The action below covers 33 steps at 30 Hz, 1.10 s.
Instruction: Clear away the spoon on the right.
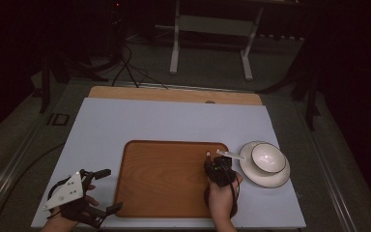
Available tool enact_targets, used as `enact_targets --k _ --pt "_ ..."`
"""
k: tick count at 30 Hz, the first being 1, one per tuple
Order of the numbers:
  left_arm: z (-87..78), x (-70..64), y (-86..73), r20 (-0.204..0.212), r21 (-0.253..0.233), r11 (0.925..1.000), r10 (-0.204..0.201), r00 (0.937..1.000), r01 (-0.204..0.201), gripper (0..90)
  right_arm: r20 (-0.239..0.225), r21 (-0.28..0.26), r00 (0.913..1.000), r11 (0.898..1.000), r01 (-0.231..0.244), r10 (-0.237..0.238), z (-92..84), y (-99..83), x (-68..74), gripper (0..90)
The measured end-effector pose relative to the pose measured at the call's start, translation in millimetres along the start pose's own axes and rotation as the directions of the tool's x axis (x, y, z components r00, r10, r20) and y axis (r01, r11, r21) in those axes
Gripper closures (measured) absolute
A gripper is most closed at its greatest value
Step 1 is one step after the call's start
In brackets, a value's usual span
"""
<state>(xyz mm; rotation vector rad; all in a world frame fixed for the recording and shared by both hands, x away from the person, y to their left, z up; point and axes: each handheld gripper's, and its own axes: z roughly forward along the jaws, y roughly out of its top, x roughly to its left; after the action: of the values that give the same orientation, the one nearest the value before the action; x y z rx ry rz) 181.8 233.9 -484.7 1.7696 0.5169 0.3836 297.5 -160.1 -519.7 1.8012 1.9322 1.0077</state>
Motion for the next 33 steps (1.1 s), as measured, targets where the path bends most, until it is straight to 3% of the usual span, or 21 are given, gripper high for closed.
enact_targets --k 11,20,28,33 --pt "0.2 -0.3 -0.1 0.003 0.0 1.0 -0.001 1.0 0.001 1.1 0.046 0.021 0.9984 0.999 -0.034 0.033 15.1 -1.2 -6.7 77.2" --pt "0.4 -0.5 -0.1 0.004 0.002 1.0 0.0 1.0 0.0 1.1 0.051 0.015 0.9978 0.999 -0.043 0.042 15.7 -0.5 -8.4 76.2" --pt "0.1 -0.7 0.1 0.004 0.002 1.0 0.004 1.0 -0.004 1.1 0.031 0.019 0.9984 0.999 -0.048 0.047 15.6 1.2 -10.2 69.0" --pt "-0.1 -0.7 0.2 0.002 0.003 1.0 0.007 1.0 -0.007 1.1 0.032 0.021 0.9995 1.0 -0.007 0.007 11.7 4.3 -11.1 59.2"
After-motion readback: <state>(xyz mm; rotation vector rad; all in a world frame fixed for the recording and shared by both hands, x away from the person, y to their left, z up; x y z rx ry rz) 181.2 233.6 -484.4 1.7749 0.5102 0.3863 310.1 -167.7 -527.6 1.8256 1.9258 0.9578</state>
